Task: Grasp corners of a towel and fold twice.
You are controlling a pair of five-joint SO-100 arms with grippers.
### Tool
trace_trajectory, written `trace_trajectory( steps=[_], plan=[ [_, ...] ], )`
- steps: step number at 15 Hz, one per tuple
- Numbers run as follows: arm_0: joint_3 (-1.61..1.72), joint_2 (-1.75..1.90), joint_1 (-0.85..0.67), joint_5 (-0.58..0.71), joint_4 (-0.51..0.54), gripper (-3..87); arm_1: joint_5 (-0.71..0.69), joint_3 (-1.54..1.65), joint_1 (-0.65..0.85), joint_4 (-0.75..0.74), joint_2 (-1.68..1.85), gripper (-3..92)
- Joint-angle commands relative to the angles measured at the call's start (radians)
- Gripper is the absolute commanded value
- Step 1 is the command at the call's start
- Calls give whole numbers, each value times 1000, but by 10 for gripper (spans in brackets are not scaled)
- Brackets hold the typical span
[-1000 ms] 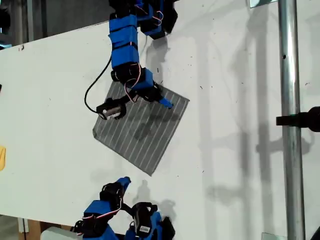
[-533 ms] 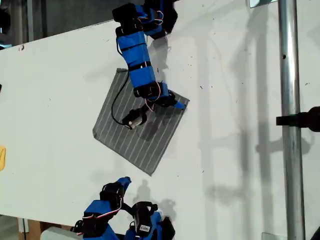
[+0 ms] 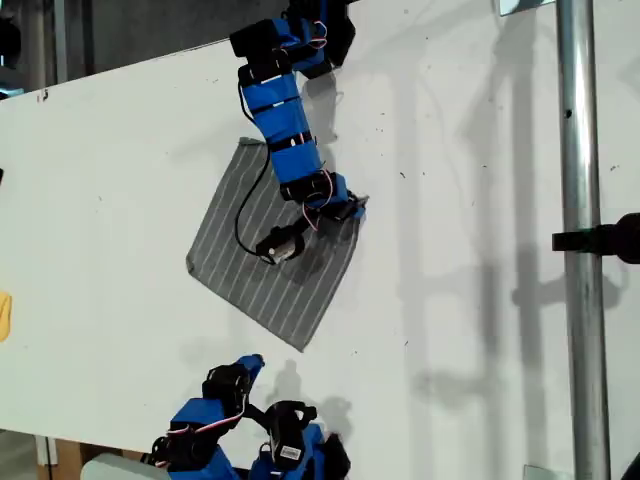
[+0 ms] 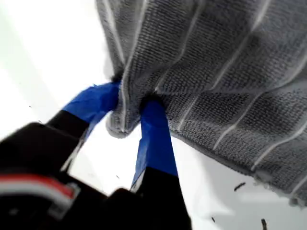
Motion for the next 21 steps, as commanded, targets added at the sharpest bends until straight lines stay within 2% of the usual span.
trace_trajectory(
  steps=[1, 4, 6, 9, 10, 12, 17, 19, 21],
  plan=[
    [-3, 11, 29, -14, -5, -29, 9, -28, -6, -9, 6, -2],
    [-2, 21, 75, 26, -44, -26, 2, -29, -6, -15, 6, -2],
    [-41, 23, 98, 44, -29, 191, 2, -35, -6, -15, 8, -2],
    [-23, -3, 44, 147, -20, 235, -2, -41, -5, -12, 8, -2],
    [20, -12, 28, 183, -48, 235, -2, -43, -5, -11, 9, -2],
    [146, -32, -5, 201, -126, 231, -2, -43, -5, -11, 11, -2],
    [583, -49, -35, 143, -520, 211, -12, -43, 2, -2, 61, -2],
    [637, -147, -37, 98, -597, 214, -14, -43, -9, 0, 92, -2],
    [621, -275, -37, 69, -626, 216, -11, -43, -21, 0, 114, -2]
  ],
)
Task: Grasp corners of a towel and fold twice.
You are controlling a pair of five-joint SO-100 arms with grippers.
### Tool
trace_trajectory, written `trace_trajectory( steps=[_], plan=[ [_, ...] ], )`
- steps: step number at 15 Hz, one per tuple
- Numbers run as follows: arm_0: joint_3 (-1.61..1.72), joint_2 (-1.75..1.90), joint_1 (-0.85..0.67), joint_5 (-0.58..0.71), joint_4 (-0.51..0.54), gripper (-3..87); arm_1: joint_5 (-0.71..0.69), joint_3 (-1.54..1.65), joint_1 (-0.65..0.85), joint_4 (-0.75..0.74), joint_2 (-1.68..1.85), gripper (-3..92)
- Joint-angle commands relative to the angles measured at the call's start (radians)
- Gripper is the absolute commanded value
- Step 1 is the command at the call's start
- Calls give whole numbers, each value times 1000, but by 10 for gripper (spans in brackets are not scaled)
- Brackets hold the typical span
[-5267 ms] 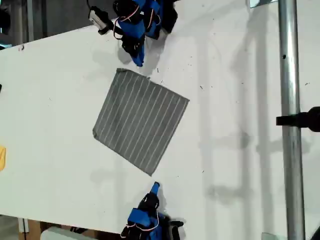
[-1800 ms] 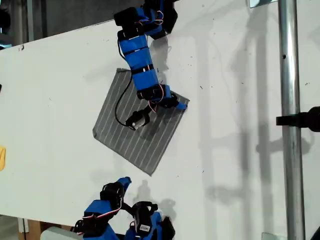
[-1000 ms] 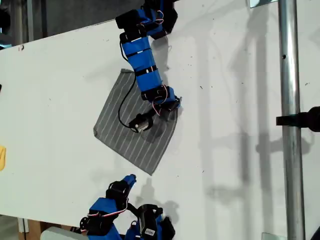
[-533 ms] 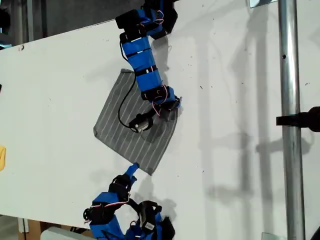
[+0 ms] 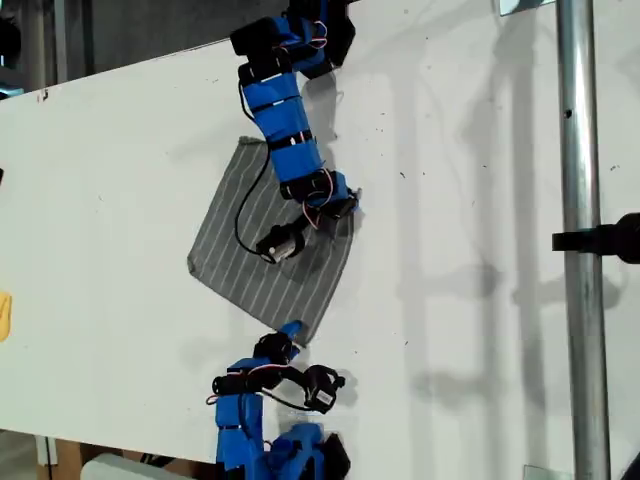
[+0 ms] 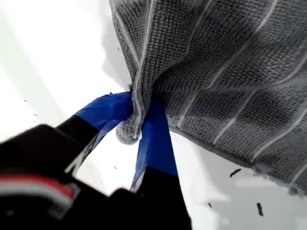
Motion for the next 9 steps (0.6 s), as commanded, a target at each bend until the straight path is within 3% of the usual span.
trace_trajectory(
  steps=[1, 6, 9],
  plan=[
    [-43, -103, -12, -32, -31, 220, -11, -46, -21, -5, 95, -2],
    [-57, -172, 21, -103, -98, 109, -6, -44, -25, 5, 115, -2],
    [-75, -170, 60, -124, -115, -28, -6, -46, -23, 5, 118, -2]
  ],
)
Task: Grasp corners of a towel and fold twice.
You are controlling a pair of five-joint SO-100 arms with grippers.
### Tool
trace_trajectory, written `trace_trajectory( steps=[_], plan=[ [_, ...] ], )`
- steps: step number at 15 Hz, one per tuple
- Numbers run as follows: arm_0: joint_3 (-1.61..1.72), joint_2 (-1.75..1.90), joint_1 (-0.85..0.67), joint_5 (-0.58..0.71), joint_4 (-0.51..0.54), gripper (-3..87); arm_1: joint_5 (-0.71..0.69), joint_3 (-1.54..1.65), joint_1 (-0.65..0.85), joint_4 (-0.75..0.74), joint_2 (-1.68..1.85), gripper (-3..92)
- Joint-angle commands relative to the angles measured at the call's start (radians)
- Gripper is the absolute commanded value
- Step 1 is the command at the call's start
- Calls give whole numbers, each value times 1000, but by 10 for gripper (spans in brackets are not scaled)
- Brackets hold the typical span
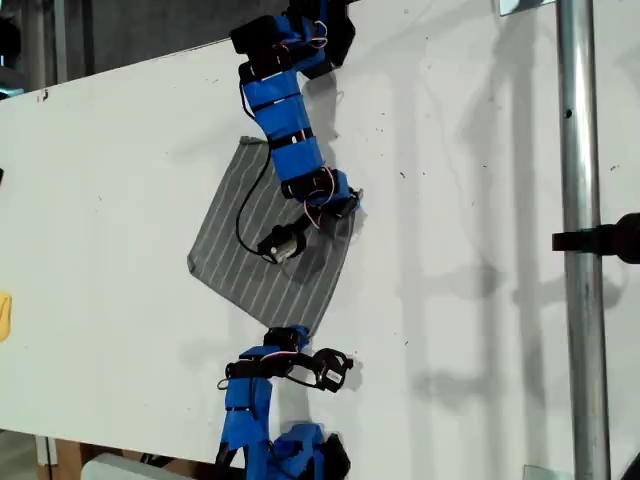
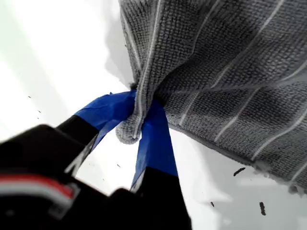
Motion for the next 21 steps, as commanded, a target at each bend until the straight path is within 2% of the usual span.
trace_trajectory(
  steps=[1, 3, 6, 11, 12, 14, 16, 19, 21],
  plan=[
    [-83, 11, 44, -12, -6, -28, -6, -46, -12, 5, 114, -2],
    [-144, 34, 83, -40, 51, -28, 3, -46, -15, 8, 126, -2],
    [-293, 103, 198, -141, 239, -28, 64, -72, -66, 14, 167, -3],
    [-353, 216, 443, -538, 520, -28, 114, -457, -245, 15, -55, -3],
    [-362, 233, 469, -546, 511, -28, 114, -494, -259, 25, -63, -3],
    [-433, 224, 462, -541, 574, -28, 115, -440, -247, 87, 18, -3],
    [-445, 212, 342, -402, 534, -28, 132, -235, -172, 107, 184, -3],
    [-485, 161, 132, -32, 359, -28, 94, -5, 3, 192, 399, -3],
    [-555, 109, 5, 150, 327, -28, 38, 95, 126, 219, 518, -3]
  ],
)
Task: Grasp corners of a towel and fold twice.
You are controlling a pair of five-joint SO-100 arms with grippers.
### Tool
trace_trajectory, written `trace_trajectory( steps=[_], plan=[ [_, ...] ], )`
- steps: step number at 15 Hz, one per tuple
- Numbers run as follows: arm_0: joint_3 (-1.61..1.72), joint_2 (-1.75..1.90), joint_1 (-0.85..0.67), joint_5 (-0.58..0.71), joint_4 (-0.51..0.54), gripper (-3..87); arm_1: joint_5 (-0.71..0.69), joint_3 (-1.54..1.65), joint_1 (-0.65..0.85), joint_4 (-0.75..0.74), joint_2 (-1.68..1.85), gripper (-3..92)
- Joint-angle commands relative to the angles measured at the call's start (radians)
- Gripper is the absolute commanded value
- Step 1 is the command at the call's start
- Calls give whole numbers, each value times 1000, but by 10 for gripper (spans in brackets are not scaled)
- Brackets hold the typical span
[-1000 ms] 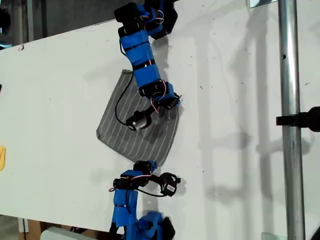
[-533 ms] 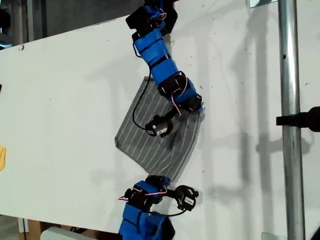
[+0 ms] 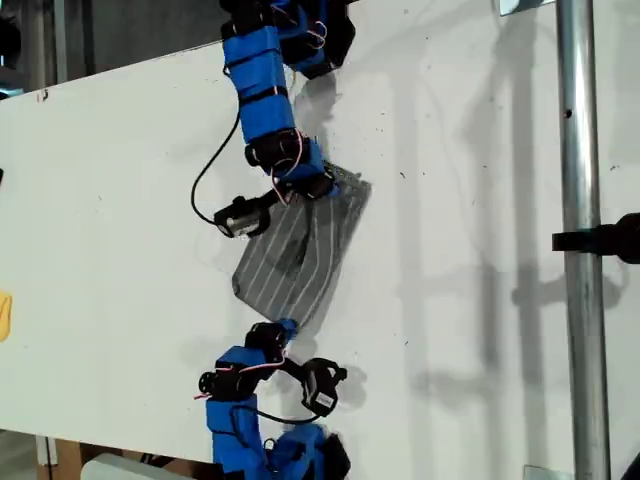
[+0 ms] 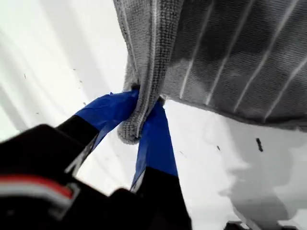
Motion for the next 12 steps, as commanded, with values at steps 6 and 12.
trace_trajectory(
  steps=[6, 12],
  plan=[
    [-426, -276, -420, 446, -80, -28, -341, 80, 472, 54, 337, -3],
    [-663, -472, -477, 523, -100, -28, -402, 146, 552, 69, 400, -3]
  ],
)
